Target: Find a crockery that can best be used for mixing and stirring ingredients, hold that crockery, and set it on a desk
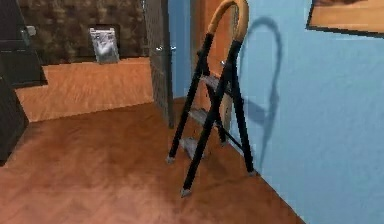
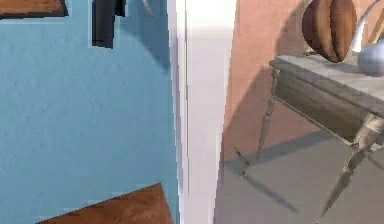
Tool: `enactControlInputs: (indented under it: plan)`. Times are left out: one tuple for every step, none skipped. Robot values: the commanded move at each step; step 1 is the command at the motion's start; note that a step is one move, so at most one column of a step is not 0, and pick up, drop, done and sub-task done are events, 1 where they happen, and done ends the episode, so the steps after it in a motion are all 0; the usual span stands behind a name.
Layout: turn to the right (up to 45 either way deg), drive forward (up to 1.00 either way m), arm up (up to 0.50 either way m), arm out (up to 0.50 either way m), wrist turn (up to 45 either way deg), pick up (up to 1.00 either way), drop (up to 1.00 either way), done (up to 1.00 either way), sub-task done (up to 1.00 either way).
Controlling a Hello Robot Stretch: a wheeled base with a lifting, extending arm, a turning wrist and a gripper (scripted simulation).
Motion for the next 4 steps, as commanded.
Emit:
enactControlInputs:
  plan:
    - [-9.0, 0.00, 0.00, 0.00, 0.0, 0.00, 0.00, 0.00, 0.00]
    - [0.0, 0.75, 0.00, 0.00, 0.0, 0.00, 0.00, 0.00, 0.00]
    - [-36.0, 0.00, 0.00, 0.00, 0.0, 0.00, 0.00, 0.00, 0.00]
    - [0.0, 1.00, 0.00, 0.00, 0.0, 0.00, 0.00, 0.00, 0.00]
